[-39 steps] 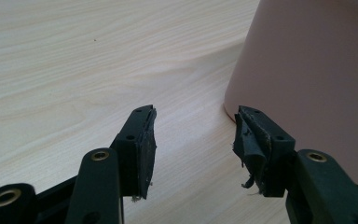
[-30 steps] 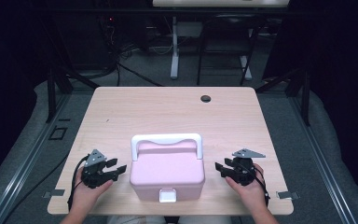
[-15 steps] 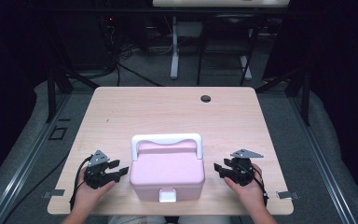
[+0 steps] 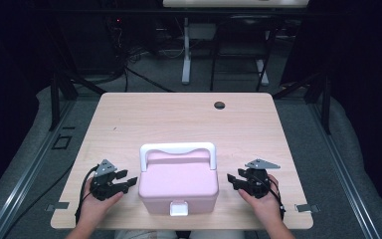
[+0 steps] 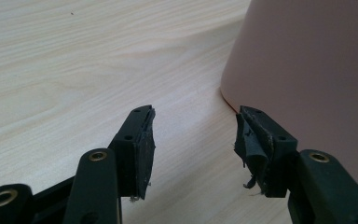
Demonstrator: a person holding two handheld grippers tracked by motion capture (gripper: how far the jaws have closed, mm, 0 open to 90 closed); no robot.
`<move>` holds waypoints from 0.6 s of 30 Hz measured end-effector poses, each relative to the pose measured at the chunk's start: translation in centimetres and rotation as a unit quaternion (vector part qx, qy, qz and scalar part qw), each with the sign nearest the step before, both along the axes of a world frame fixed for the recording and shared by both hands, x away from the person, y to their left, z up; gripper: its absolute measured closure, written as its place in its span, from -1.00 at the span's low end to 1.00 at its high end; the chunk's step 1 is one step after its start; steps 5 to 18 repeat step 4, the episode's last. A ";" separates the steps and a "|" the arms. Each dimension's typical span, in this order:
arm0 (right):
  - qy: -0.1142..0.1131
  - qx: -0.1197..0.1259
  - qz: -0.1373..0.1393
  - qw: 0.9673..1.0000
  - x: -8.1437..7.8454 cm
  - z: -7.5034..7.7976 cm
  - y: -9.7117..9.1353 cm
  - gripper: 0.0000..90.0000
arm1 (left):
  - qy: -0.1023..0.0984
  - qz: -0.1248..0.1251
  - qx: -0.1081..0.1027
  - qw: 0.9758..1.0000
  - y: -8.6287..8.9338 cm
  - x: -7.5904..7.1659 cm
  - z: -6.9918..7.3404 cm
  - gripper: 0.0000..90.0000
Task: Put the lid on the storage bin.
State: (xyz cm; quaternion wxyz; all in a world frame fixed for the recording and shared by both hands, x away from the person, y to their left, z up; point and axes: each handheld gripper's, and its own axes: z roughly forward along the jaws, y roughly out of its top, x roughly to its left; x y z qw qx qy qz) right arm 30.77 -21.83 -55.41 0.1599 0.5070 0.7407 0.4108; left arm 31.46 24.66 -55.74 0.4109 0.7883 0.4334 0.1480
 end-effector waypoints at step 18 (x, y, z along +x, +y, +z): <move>-0.005 0.004 -0.012 1.000 0.1 0.0 -0.5 0.06 | 0.000 0.013 -0.010 1.000 0.2 0.3 -0.1 0.04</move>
